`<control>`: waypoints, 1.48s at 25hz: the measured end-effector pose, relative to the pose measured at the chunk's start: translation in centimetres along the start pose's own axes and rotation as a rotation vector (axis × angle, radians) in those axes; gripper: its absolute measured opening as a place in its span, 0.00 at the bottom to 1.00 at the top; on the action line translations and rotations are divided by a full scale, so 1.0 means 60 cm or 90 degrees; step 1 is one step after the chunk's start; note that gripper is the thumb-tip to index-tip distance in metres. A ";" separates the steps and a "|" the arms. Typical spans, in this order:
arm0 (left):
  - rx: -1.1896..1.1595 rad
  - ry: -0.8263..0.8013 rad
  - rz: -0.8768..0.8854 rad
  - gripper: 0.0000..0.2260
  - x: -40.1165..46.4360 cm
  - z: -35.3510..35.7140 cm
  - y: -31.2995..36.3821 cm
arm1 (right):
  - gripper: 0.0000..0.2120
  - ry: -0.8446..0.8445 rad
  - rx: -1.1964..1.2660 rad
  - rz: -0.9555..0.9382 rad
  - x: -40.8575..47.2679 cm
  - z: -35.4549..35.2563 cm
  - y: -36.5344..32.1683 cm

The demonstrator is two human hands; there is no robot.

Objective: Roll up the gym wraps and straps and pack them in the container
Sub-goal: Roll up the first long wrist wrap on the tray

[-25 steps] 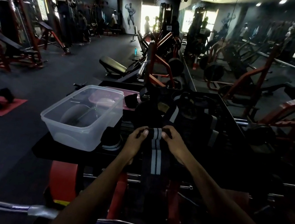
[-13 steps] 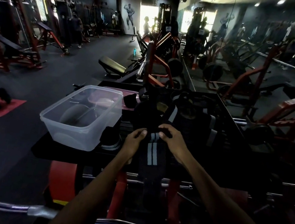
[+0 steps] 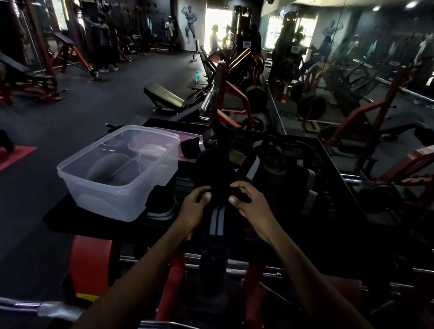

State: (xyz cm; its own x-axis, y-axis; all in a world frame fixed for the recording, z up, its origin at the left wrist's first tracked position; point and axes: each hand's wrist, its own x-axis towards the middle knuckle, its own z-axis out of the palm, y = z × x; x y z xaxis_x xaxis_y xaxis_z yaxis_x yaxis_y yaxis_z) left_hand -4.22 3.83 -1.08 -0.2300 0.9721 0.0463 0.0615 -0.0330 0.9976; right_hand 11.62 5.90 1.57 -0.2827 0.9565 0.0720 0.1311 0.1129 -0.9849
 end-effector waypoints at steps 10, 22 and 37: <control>-0.039 -0.051 -0.029 0.14 -0.012 0.005 0.008 | 0.17 0.008 -0.046 0.030 -0.008 0.005 -0.010; -0.026 -0.057 0.008 0.14 -0.013 0.001 0.003 | 0.11 0.044 0.030 0.063 0.001 0.012 0.012; -0.219 -0.052 -0.063 0.11 -0.022 0.002 0.016 | 0.28 -0.088 -0.043 0.016 -0.041 -0.012 -0.015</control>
State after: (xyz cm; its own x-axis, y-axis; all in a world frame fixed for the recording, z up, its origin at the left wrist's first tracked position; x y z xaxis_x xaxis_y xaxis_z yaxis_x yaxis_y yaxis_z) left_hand -3.75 2.54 -0.21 -0.1399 0.9893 -0.0418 -0.2913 -0.0007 0.9566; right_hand 12.88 3.66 2.37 -0.4054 0.9139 0.0208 0.2014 0.1115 -0.9731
